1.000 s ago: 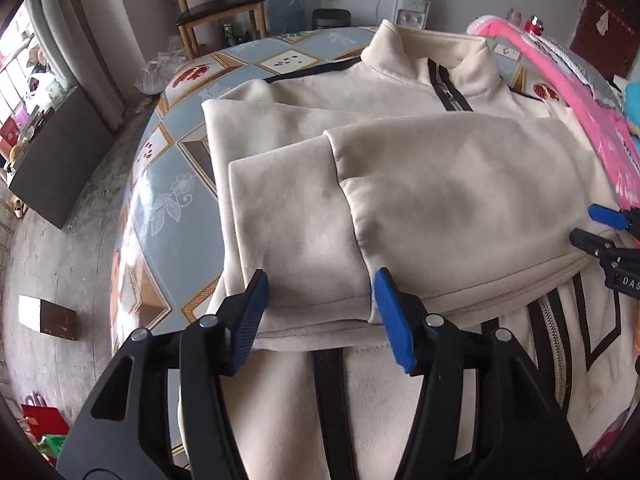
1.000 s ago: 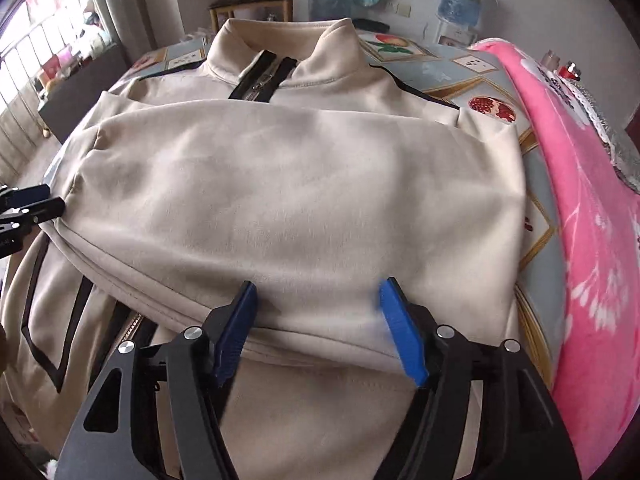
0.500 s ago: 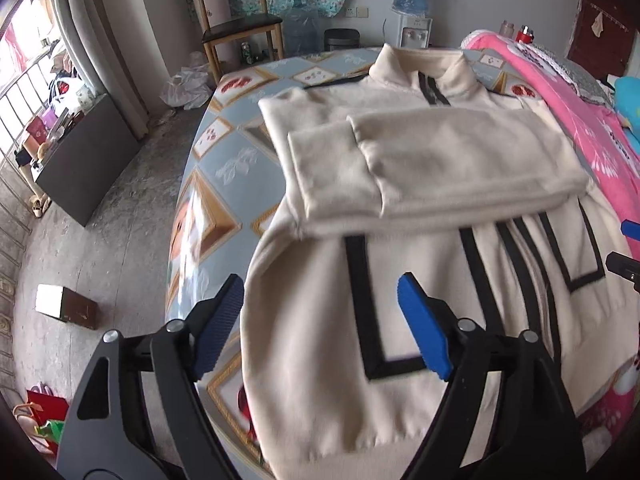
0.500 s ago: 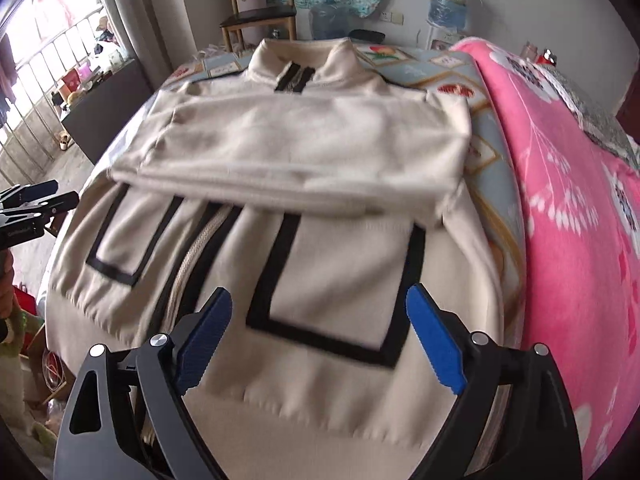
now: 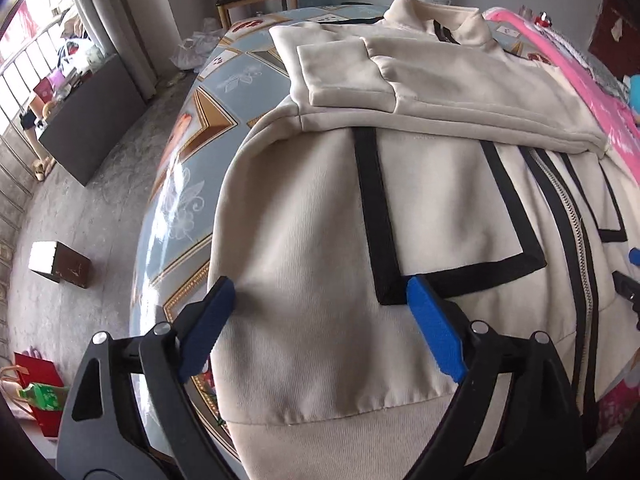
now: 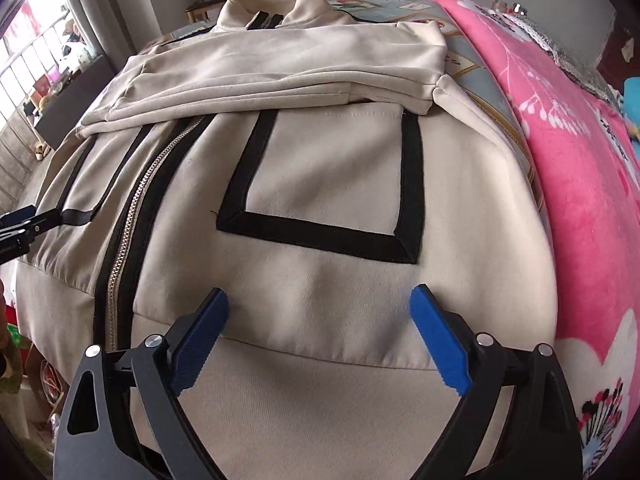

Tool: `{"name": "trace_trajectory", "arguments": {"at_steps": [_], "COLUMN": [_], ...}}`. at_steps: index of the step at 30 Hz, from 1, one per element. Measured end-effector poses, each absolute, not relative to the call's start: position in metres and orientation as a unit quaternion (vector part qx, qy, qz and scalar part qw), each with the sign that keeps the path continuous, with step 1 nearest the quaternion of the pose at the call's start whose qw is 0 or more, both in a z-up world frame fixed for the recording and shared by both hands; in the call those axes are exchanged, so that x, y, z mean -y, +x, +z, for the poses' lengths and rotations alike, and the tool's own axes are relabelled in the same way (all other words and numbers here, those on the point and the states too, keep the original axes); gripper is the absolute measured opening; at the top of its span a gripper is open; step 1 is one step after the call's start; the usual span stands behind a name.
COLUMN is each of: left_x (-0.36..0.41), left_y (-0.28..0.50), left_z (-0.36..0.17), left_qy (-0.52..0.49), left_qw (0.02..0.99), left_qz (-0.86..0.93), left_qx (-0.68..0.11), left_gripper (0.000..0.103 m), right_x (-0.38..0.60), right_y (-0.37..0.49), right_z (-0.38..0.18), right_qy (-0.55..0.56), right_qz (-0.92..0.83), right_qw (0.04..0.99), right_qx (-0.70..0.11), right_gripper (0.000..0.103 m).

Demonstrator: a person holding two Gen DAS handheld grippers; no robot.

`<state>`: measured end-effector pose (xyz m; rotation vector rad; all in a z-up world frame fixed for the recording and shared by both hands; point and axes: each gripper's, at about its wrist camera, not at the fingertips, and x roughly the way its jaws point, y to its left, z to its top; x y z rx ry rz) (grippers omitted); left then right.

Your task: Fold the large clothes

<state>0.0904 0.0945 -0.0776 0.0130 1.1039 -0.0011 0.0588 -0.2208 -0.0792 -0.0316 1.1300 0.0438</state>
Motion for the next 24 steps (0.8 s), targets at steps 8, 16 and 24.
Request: {"name": "trace_trajectory", "arguments": {"at_steps": [8, 16, 24], "left_x": [-0.1015, -0.1026, -0.1020], "left_y": [0.0884, 0.0883, 0.0943], "left_z": [-0.0816, -0.0828, -0.0823], "left_qy": [-0.015, -0.007, -0.008], "left_qw": [0.856, 0.854, 0.846], "left_qz": [0.006, -0.002, 0.000], "left_qx": [-0.517, -0.520, -0.533], "left_gripper": [0.096, 0.096, 0.096], "right_x": [0.2229, 0.2225, 0.2235], "right_y": [0.0582, 0.0568, 0.0537], "right_z": [-0.0825, -0.0827, -0.0828], "right_qy": [-0.012, -0.012, -0.010], "right_qz": [0.013, 0.017, 0.020], "right_qw": [0.849, 0.851, 0.856], "right_qx": [-0.529, -0.526, -0.517], "right_gripper": [0.097, 0.097, 0.097]}}
